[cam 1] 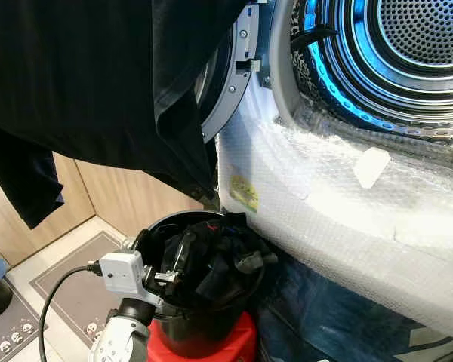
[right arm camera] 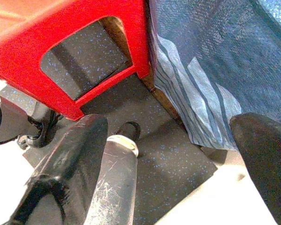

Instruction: Clothes washing

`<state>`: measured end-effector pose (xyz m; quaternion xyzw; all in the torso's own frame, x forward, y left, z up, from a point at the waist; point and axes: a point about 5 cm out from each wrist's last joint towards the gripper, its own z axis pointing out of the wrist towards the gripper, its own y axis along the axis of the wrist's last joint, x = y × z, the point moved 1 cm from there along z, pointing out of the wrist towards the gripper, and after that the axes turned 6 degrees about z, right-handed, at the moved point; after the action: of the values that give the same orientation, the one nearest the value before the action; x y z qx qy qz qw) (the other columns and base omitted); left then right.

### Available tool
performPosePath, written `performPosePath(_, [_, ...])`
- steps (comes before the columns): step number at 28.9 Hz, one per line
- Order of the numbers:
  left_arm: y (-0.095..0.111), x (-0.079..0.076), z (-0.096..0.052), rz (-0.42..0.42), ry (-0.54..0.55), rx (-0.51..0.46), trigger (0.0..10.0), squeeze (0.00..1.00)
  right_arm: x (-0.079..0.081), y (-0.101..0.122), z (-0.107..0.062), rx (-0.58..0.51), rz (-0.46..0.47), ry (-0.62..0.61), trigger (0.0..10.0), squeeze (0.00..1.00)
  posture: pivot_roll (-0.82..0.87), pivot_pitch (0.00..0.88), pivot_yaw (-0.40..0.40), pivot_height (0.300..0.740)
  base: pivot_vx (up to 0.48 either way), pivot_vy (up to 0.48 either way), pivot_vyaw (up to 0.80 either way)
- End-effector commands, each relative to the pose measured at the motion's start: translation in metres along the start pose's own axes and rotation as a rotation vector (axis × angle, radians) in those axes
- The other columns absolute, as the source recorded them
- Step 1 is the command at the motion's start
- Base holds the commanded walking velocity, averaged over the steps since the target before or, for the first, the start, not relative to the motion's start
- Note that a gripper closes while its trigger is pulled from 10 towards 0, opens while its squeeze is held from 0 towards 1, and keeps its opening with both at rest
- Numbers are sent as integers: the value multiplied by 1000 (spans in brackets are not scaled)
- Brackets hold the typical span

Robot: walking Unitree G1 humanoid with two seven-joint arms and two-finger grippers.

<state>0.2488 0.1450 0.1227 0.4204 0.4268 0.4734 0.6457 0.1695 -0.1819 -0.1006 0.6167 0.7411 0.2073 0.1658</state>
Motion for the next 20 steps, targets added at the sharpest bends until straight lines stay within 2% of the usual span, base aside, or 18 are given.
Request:
performPosePath(1, [1,2,-2,-66,-8,24,10000,0,1,-1,0,-3,0,5,10000,0,105,0,-48,740,0,0,0])
performPosePath(5, [2,12,-6,-139,7,73,10000,0,1,-1,0,-3,4,3,10000,0,104,0,-48,740,0,0,0])
performPosePath(16, [5,33,-2,-191,63,142,10000,0,1,-2,0,-1,10,0,10000,0,102,0,-47,740,0,0,0])
performPosePath(20, [10,36,7,-186,26,161,10000,0,1,-3,0,0,16,-1,10000,0,98,0,-44,740,0,0,0])
